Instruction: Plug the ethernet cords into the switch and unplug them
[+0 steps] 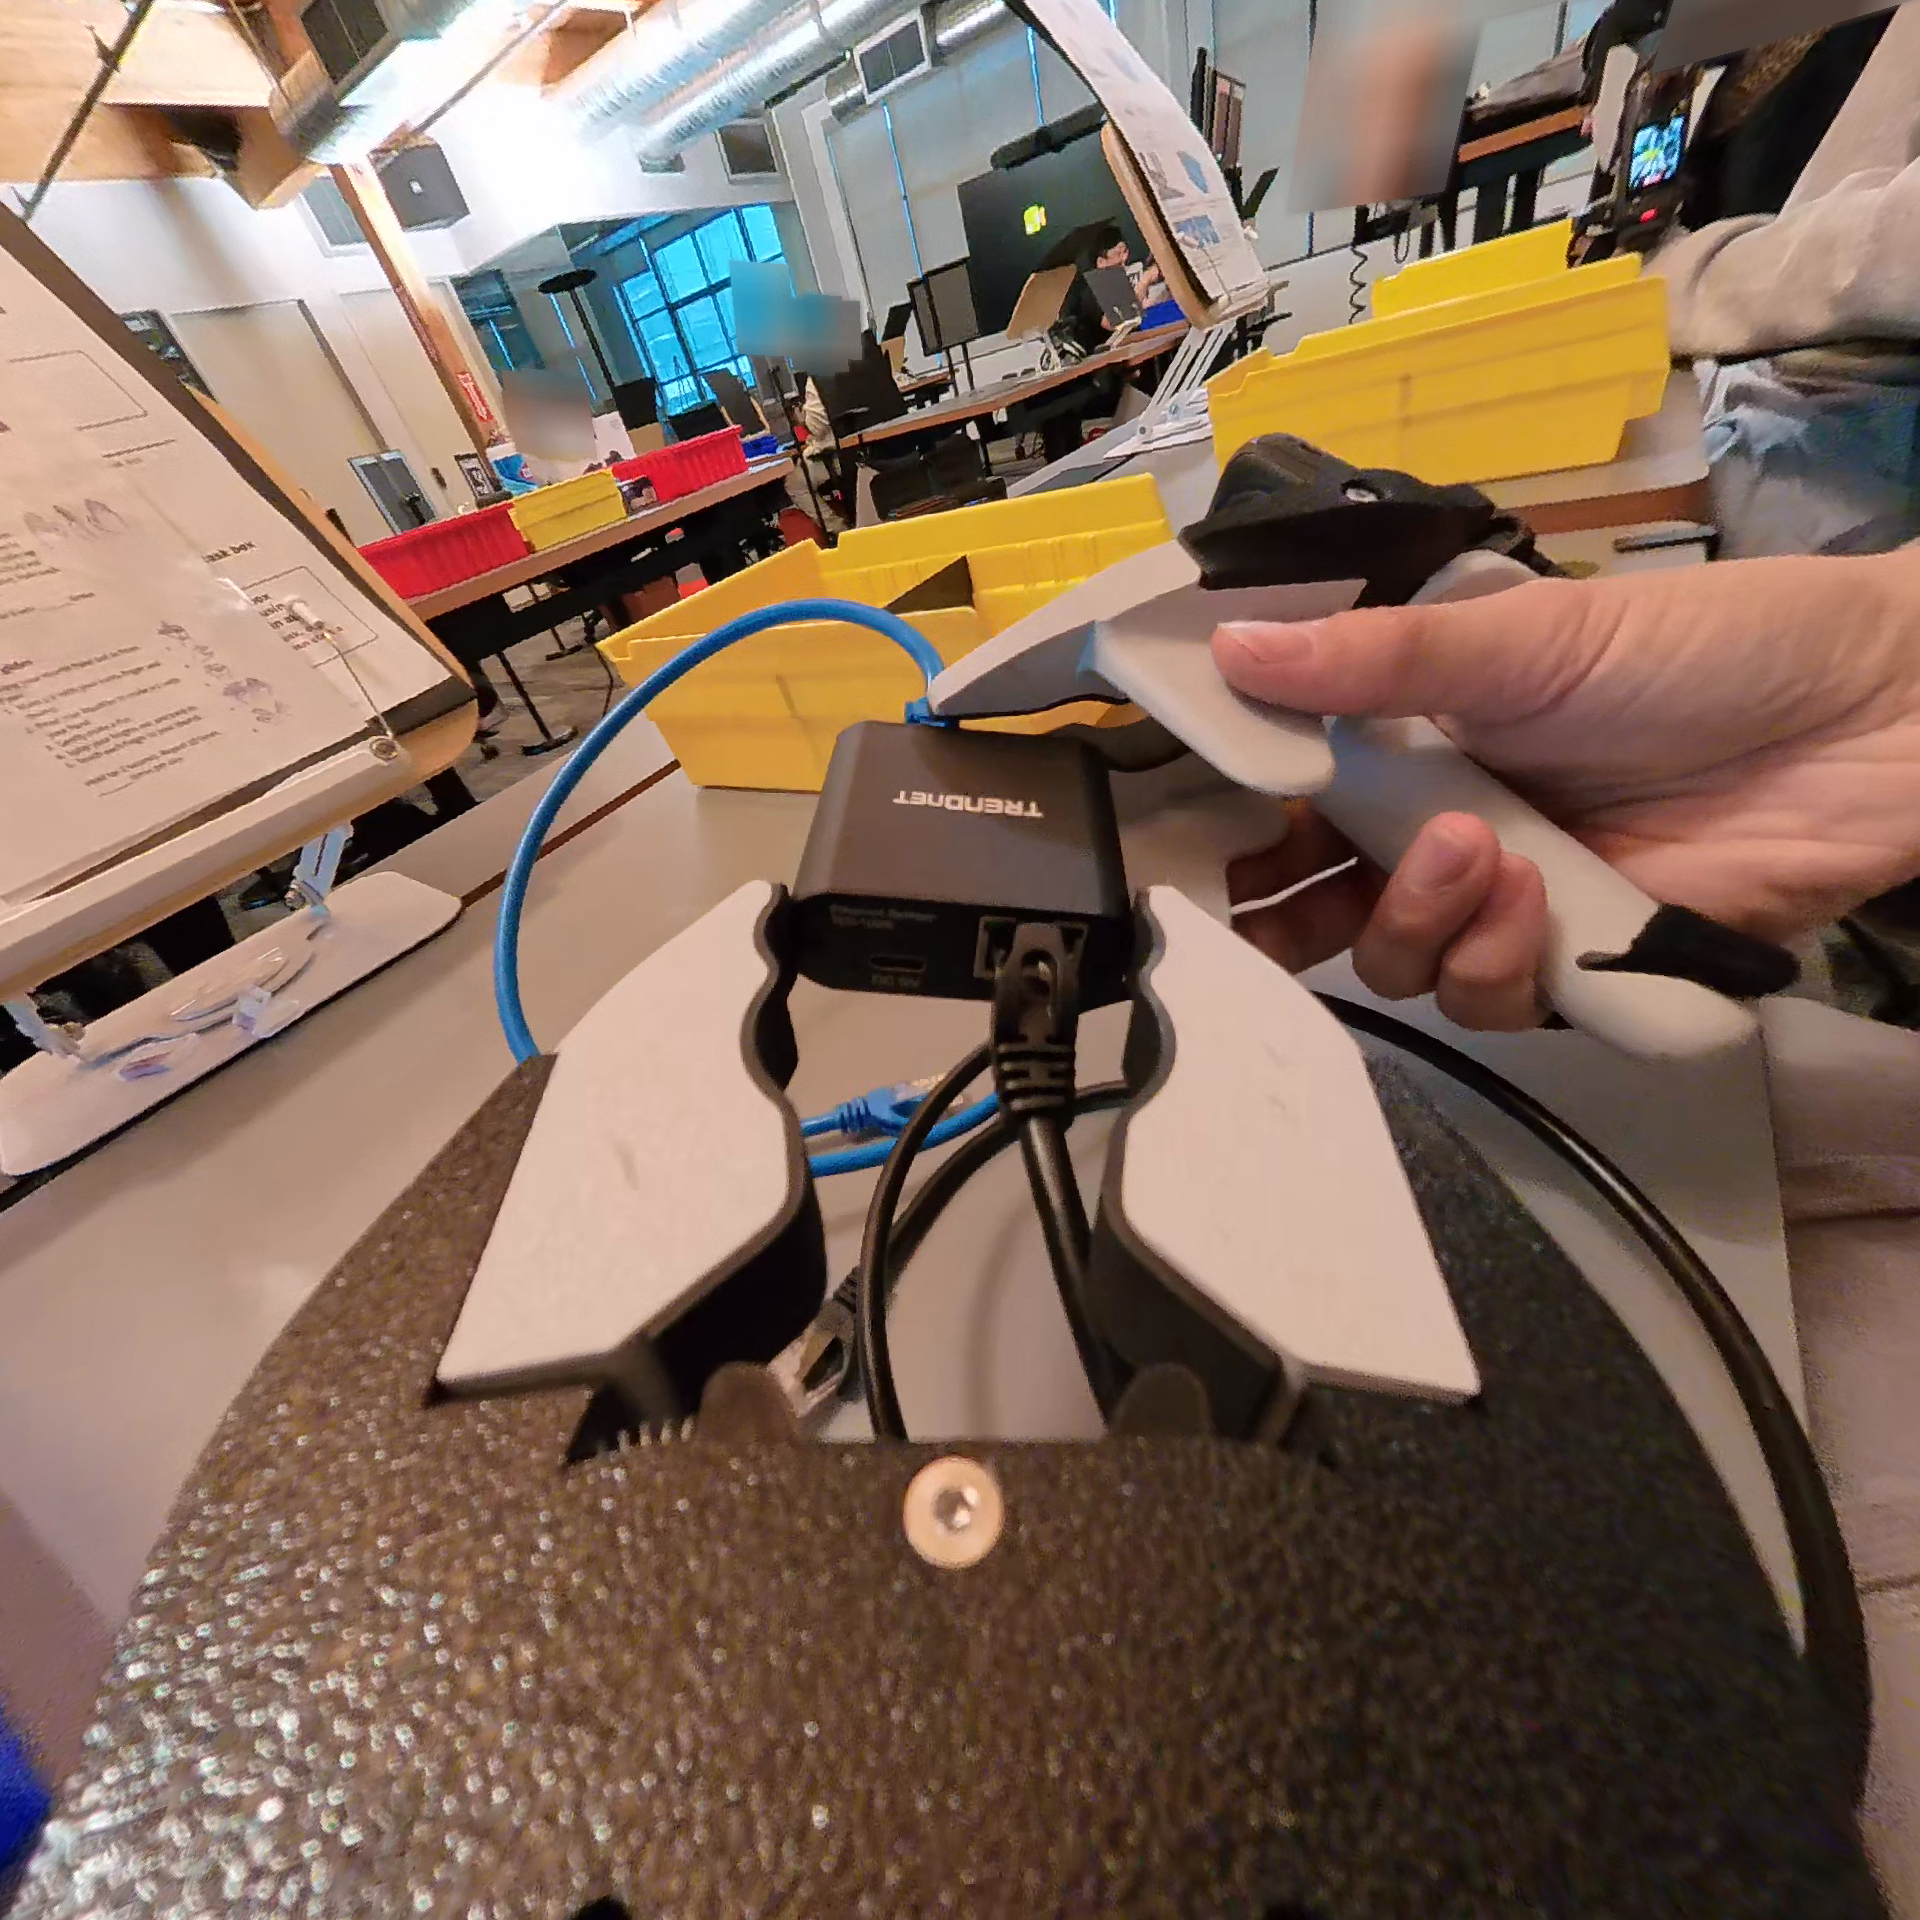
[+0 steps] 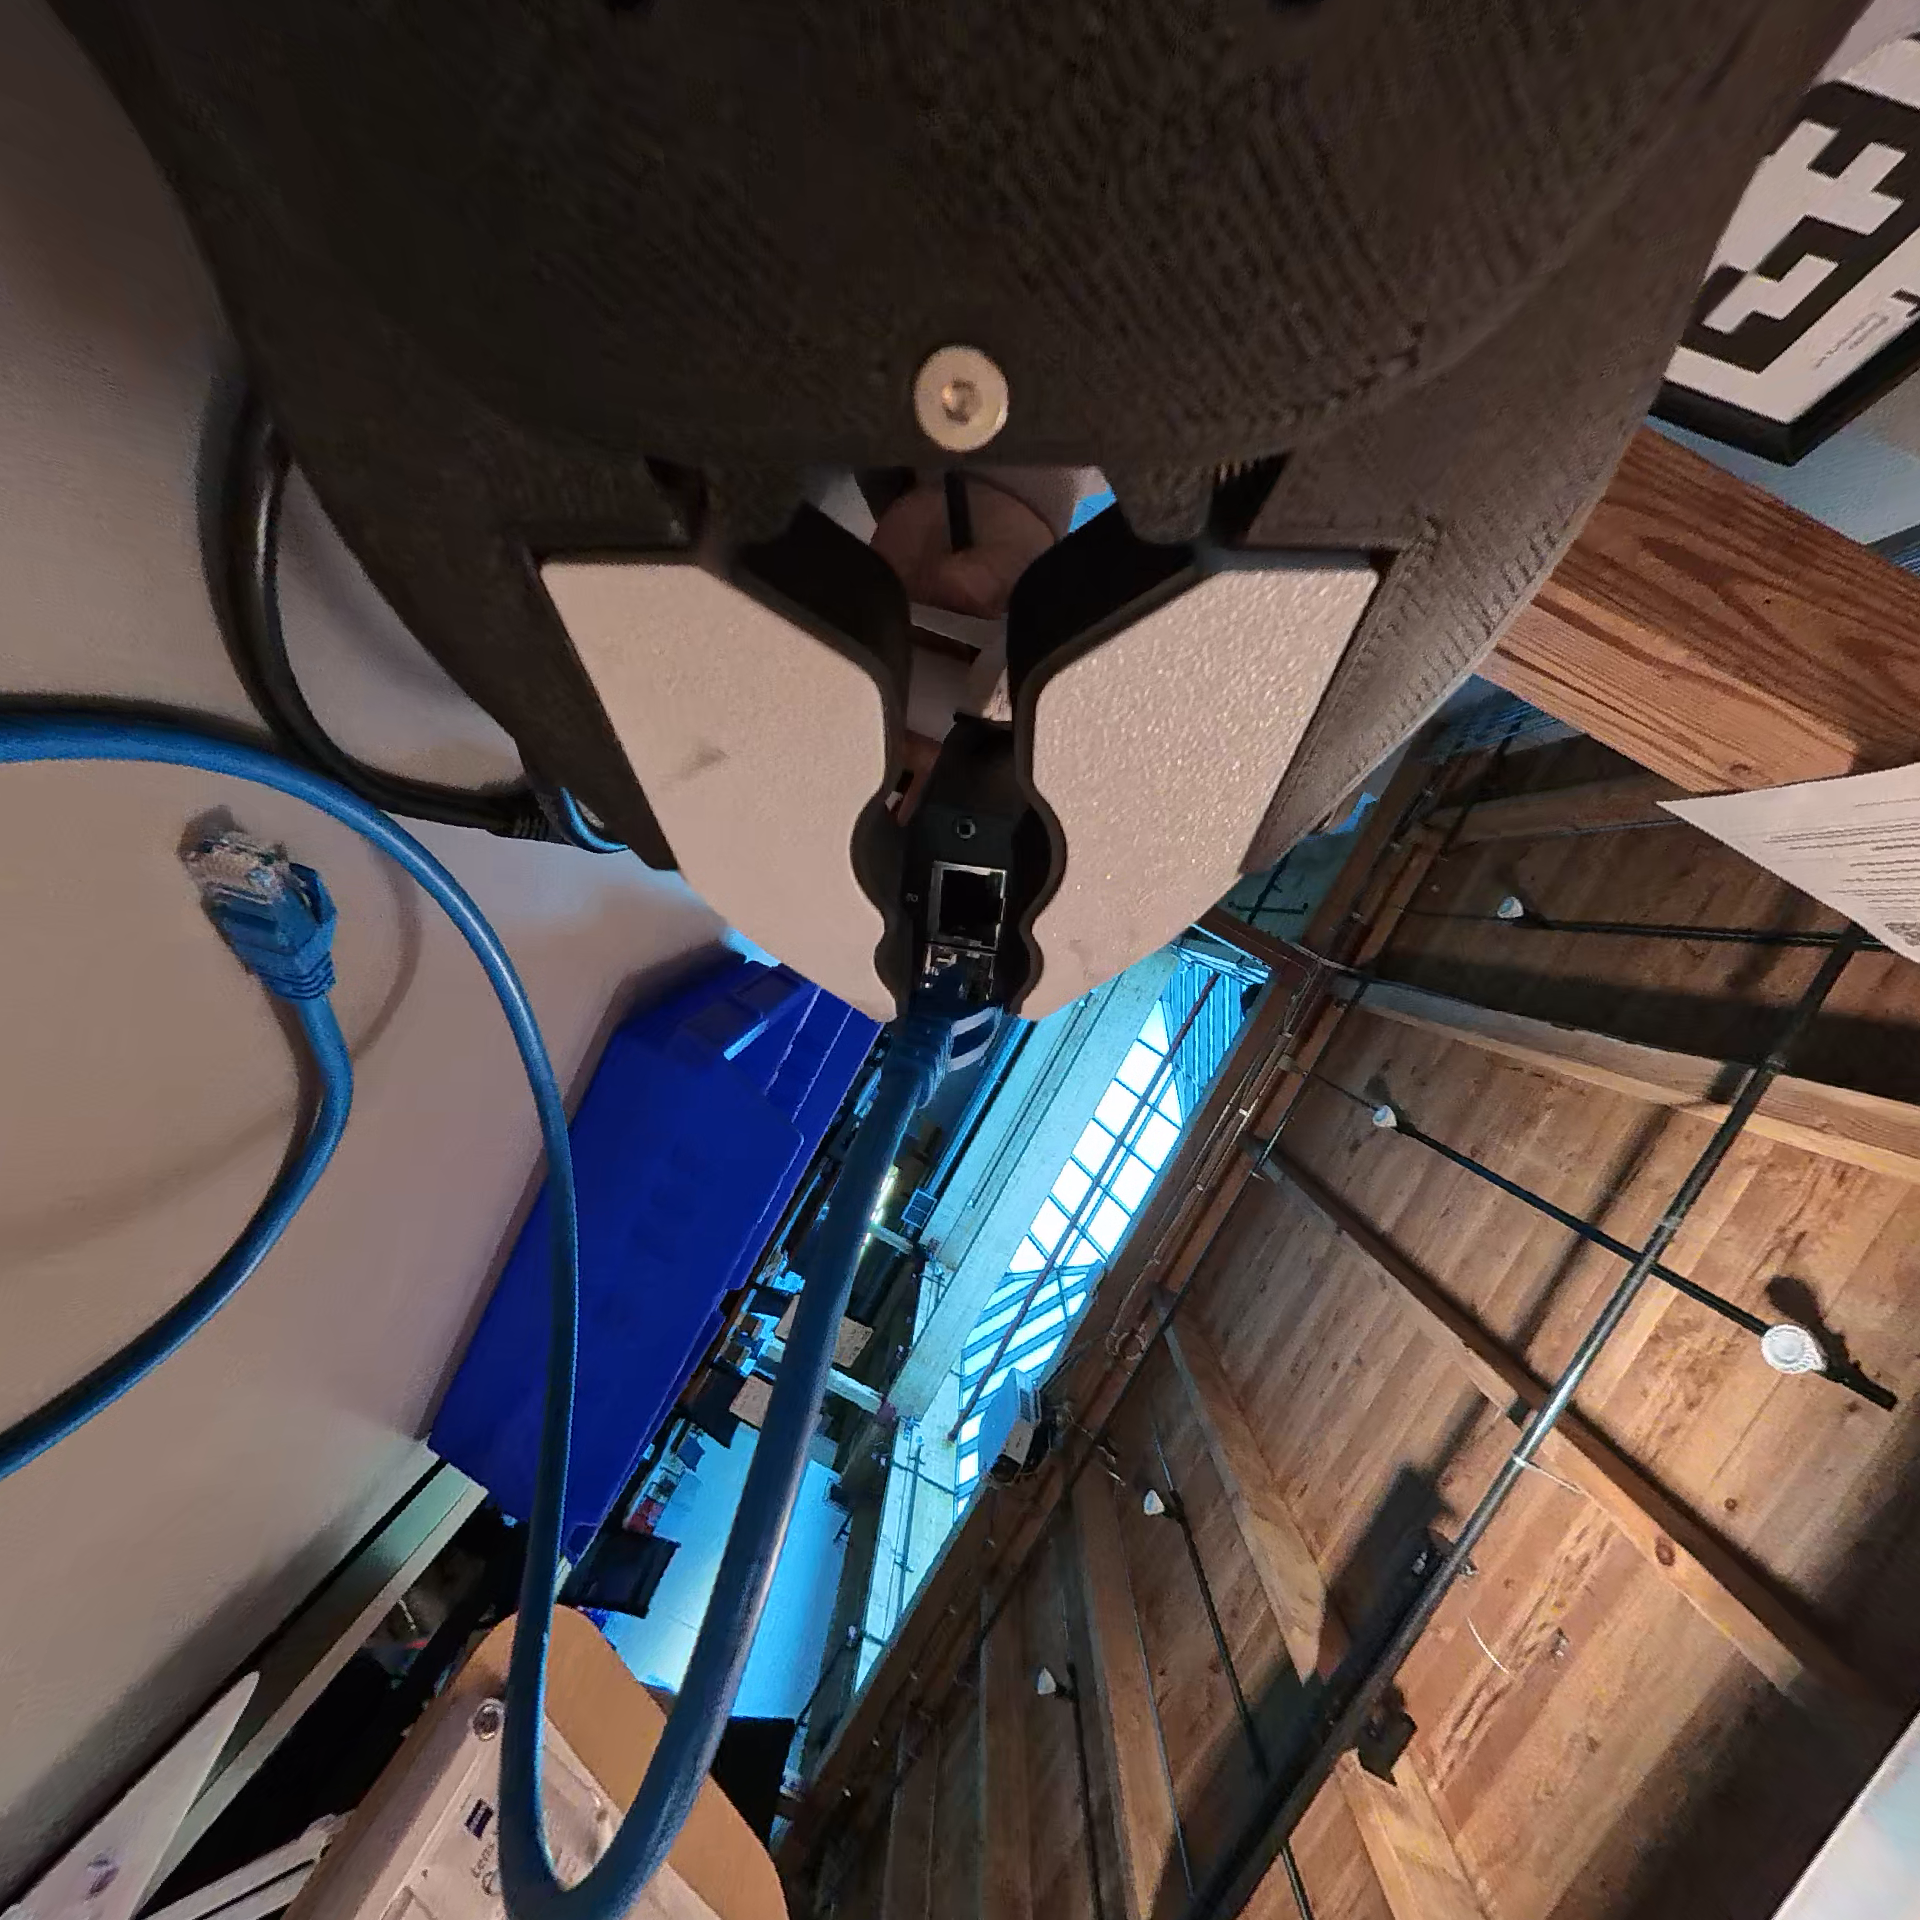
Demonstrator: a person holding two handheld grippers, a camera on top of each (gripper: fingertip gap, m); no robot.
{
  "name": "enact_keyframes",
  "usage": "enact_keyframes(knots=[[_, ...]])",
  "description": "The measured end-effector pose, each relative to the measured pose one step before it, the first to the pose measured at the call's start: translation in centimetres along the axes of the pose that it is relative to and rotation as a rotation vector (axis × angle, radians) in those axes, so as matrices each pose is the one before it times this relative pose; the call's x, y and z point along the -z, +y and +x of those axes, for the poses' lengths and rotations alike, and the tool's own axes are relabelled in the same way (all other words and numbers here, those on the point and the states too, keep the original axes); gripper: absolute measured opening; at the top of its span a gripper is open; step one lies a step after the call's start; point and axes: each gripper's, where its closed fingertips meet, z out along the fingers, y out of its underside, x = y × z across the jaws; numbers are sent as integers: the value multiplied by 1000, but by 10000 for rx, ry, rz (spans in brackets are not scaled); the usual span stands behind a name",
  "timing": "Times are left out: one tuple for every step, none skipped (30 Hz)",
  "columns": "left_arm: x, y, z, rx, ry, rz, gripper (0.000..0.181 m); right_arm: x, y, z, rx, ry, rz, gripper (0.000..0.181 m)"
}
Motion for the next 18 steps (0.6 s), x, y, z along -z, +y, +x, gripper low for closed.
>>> enact_keyframes(knots=[[-34, 10, 22, -81, -37, -44, 61, 29, -24, 61, -103, -34, 50, 15], [-71, 0, 40, -27, -12, -44, 60, 48, -58, 43, -102, -33, 85, 15], [-61, -19, 38, -20, -15, -20, 60, 52, -61, 17, -76, -25, 113, 15], [-53, -49, 43, -2, -13, 14, 61, 56, -53, -39, 2, -51, 104, 15], [-47, 35, 36, 30, 5, -24, 61, 37, -28, 6, 51, -19, 65, 15], [-44, 89, 15, 10, -1, -43, 61, 34, -5, 85, 32, 32, 5, 15], [-39, 74, 22, -24, -22, -18, 61, 11, 21, 48, -21, -15, -35, 15], [-41, 49, 24, -32, -25, -9, 61, 18, 12, -19, 19, -77, -43, 14], [-33, 73, 33, -28, -10, -25, 60, 31, 43, 18, 125, -63, -93, 13], [-34, 156, 26, -23, -6, -72, 60, 33, 101, 141, 195, -18, -169, 13], [-97, 309, 44, -16, -4, -153, 61, 72, 83, 244, 115, 30, -207, 13], [-113, 89, 40, -25, -68, 4, 61, 77, -12, 147, -104, -50, -48, 13], [-103, -91, 53, 3, -78, 99, 60, 77, -56, 44, -157, -165, 12, 13], [-145, 95, 48, 14, -43, -75, 60, 93, -85, 100, 70, -72, 27, 13], [-144, 180, 45, 28, -31, -113, 61, 95, -70, 202, 67, 115, 46, 13], [-27, -177, 2, 18, -81, 180, 60, 9, -74, -86, 79, -62, 27, 13], [-27, -103, -16, -10, -90, 99, 60, -36, -41, -146, 97, -137, -52, 13], [-76, 80, 4, -51, -55, -86, 61, 3, -51, 32, 56, 8, -5, 13]])
